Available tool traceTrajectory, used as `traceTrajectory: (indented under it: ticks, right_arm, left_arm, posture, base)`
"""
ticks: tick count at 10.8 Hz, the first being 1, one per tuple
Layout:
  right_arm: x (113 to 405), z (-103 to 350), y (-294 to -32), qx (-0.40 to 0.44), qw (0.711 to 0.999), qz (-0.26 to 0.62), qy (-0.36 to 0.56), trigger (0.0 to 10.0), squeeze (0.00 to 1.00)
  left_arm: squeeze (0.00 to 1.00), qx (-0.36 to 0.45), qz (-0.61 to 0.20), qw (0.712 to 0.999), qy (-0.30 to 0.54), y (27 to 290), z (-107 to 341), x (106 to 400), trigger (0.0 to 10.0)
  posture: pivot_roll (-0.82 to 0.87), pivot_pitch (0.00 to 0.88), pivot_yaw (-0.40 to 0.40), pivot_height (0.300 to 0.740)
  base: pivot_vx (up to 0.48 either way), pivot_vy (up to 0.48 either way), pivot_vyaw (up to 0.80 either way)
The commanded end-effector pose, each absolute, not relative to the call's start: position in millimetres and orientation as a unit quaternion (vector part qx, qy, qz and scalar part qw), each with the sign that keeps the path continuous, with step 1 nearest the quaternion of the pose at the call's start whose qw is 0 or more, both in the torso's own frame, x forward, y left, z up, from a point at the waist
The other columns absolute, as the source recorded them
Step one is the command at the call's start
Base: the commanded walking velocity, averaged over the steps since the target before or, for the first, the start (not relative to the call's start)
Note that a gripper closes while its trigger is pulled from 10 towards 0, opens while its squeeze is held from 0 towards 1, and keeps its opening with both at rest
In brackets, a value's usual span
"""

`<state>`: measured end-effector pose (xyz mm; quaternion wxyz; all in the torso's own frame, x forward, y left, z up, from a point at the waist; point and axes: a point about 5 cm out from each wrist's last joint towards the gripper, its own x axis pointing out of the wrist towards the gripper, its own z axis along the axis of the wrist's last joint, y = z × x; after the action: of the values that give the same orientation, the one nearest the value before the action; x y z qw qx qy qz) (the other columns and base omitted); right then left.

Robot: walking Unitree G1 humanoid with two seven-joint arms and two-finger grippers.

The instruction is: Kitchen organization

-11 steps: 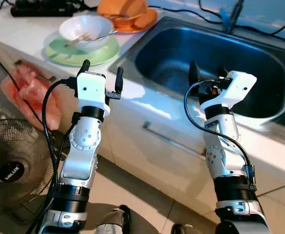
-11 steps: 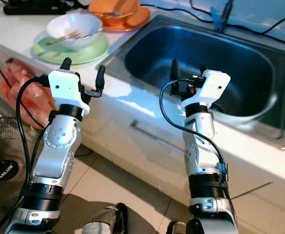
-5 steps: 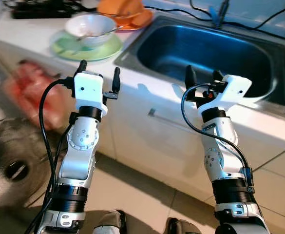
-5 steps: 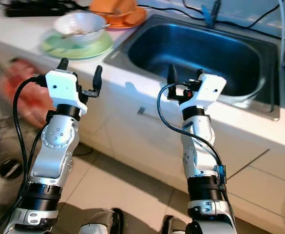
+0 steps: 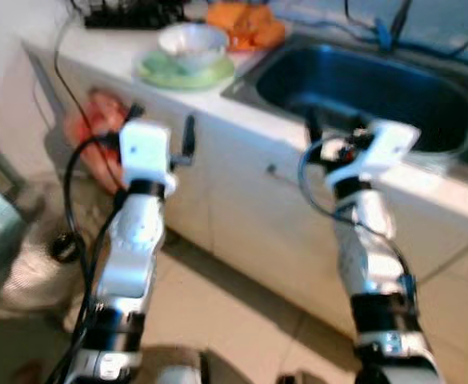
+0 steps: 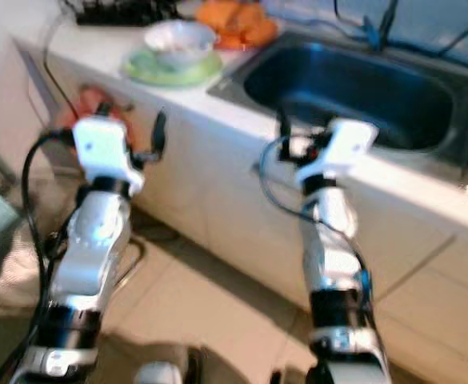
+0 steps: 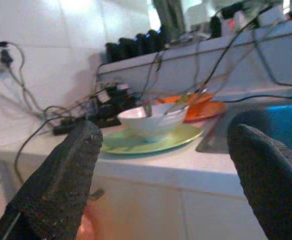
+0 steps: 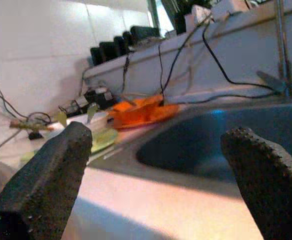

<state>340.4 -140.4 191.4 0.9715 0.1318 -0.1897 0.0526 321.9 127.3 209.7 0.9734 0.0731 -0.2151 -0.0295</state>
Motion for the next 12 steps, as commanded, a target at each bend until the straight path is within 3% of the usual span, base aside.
traceTrajectory:
  ticks: [1, 2, 12]
  right_arm:
    - [340.6, 191.5, -137.0, 0.137, 0.971, 0.059, -0.186, 10.0, 0.0]
    - [340.6, 191.5, -136.9, 0.137, 0.971, 0.059, -0.186, 10.0, 0.0]
    - [341.1, 188.6, -136.3, 0.137, 0.972, 0.064, -0.178, 10.0, 0.0]
  left_arm:
    - [0.0, 0.079, -0.021, 0.974, -0.21, 131.6, 208.7, 322.1, 10.0]
    - [0.0, 0.079, -0.021, 0.974, -0.209, 131.8, 208.6, 322.2, 10.0]
    - [0.0, 0.082, 0.007, 0.974, -0.211, 139.1, 209.5, 322.7, 10.0]
  posture:
    - [0.05, 0.157, -0.001, 0.74]
    - [0.05, 0.157, -0.001, 0.74]
    - [0.05, 0.159, -0.007, 0.74]
  base:
    - [0.0, 0.48, 0.0]
    - [0.0, 0.416, 0.0]
    - [0.0, 0.0, 0.0]
